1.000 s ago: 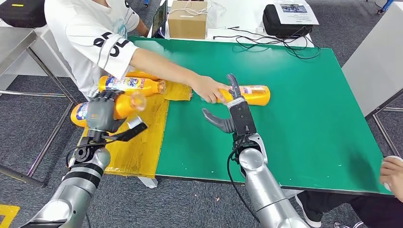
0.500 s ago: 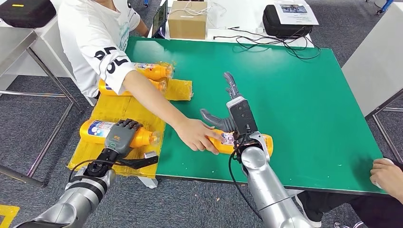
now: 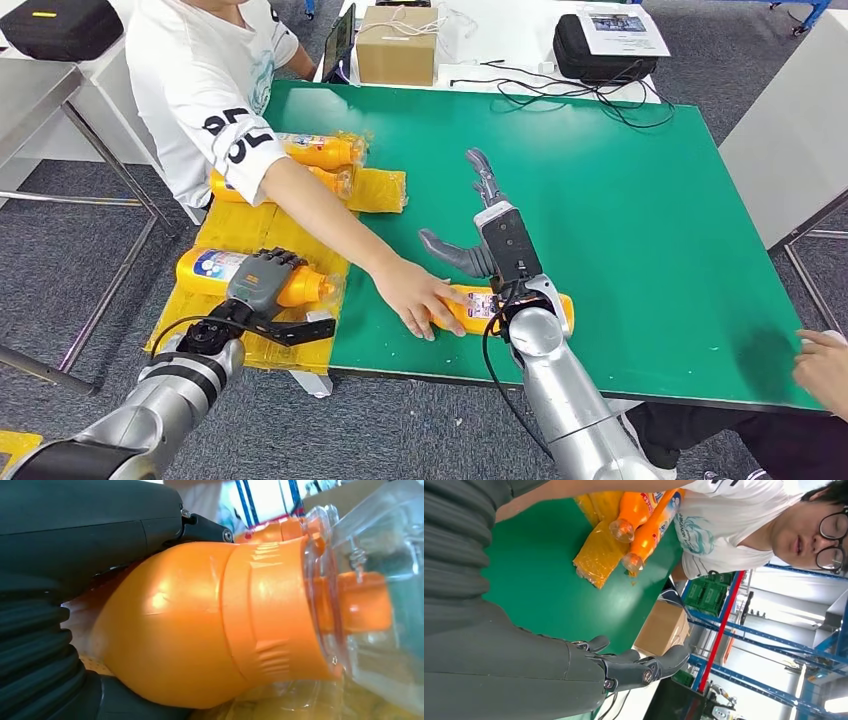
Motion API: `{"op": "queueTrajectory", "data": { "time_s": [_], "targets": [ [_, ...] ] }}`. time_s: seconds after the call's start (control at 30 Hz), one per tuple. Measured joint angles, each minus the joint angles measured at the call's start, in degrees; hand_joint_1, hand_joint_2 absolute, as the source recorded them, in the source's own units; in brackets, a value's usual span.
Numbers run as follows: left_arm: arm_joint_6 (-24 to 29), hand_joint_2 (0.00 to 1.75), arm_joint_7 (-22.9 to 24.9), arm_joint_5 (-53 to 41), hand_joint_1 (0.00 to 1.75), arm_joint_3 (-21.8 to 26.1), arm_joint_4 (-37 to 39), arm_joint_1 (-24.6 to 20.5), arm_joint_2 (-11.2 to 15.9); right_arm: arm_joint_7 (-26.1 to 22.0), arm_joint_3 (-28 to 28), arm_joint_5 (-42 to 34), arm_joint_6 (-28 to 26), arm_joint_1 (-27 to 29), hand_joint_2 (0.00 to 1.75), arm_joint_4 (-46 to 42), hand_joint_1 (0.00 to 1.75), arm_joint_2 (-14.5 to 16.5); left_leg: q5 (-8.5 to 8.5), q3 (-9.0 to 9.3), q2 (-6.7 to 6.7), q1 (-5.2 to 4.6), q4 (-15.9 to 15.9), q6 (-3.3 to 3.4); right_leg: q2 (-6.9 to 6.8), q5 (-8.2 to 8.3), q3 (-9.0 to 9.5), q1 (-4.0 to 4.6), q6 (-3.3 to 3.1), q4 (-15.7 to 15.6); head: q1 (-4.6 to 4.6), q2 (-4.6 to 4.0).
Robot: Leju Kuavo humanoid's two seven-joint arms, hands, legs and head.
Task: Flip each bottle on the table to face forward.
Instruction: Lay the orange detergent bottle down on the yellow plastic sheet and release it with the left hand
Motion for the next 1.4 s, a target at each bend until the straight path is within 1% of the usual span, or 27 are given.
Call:
{"op": "queueTrajectory", "data": {
  "time_s": [0.1,0.17,0.3,0.6,0.83,0.97,1.07,1.2,1.3,1.4],
  "targets": [
    [-5.3,1.75,-2.6,3.3,0.00,0.0,0.2,-1.4,0.1,0.5,0.0,0.0,0.8,0.0,1.75,0.0,0.00,0.0,0.00,0.04,-0.02,0.00,0.0,0.00,-0.02,0.00,0.06,0.00,0.00,0.0,-0.01,0.00],
    [-7.3,1.75,-4.5,5.6,0.00,0.1,0.2,-1.8,0.2,0.7,0.0,0.0,1.3,0.0,1.75,0.0,0.00,0.0,0.00,0.06,-0.01,0.00,0.0,0.00,-0.01,0.00,0.07,0.00,0.00,0.0,-0.01,0.00],
    [-8.6,1.75,-7.5,9.0,0.00,0.4,0.2,-2.1,0.4,0.8,0.0,-0.7,2.2,0.0,1.75,0.0,0.00,-0.2,0.00,0.07,-0.02,0.00,0.0,0.00,-0.02,0.00,0.07,0.00,0.00,0.0,-0.01,0.00],
    [-10.2,1.75,-10.3,12.4,0.00,0.6,0.0,-2.4,1.0,0.9,0.0,-1.3,3.0,-0.1,1.75,0.0,0.00,-0.4,0.00,0.07,-0.01,0.00,0.0,0.00,-0.01,0.00,0.07,0.00,0.00,0.0,-0.01,0.00],
    [-12.8,1.75,-15.0,19.9,0.00,-0.3,-2.2,-1.6,2.6,0.8,0.0,-1.5,4.0,-1.0,1.75,1.1,0.00,-0.9,0.01,0.07,0.00,0.00,0.0,0.00,-0.01,0.00,0.06,0.01,0.00,0.0,-0.01,0.00],
    [-14.4,1.75,-17.4,25.4,0.00,-0.8,-4.8,-0.1,4.1,0.7,-0.1,-1.6,4.5,-1.6,1.75,2.1,0.00,-1.1,0.00,0.06,0.01,0.00,0.0,0.00,-0.01,0.00,0.05,0.00,0.00,0.0,-0.01,0.00],
    [-16.9,1.75,-19.5,31.9,0.00,-1.0,-7.8,1.8,5.5,0.8,-0.2,-1.4,4.7,-1.8,1.75,2.8,0.00,-1.3,-0.01,0.06,0.05,0.00,0.0,-0.01,0.02,0.00,0.03,0.01,0.00,0.0,0.01,0.00],
    [-22.0,1.75,-20.4,45.4,0.00,-0.1,-15.1,7.1,8.0,1.5,-0.2,0.1,4.3,-1.7,1.75,3.9,0.00,-1.8,-0.03,0.03,0.13,0.01,0.0,-0.02,0.08,-0.02,-0.09,0.01,-0.01,0.0,0.00,0.00],
    [-24.4,1.75,-20.5,53.7,0.00,1.5,-21.0,11.7,9.4,2.0,-0.2,1.2,3.3,-1.4,1.75,4.8,0.00,-2.3,-0.03,-0.05,0.13,0.01,0.0,-0.02,0.08,-0.03,-0.18,0.02,-0.03,0.0,0.00,0.00],
    [-25.3,1.75,-20.6,56.2,0.00,2.7,-24.8,14.4,10.1,2.2,-0.2,1.9,2.8,-1.0,0.44,5.4,0.00,-2.6,-0.03,-0.11,0.08,0.02,0.0,-0.02,0.07,-0.04,-0.20,0.02,-0.03,0.0,0.01,0.00]
  ]
}}
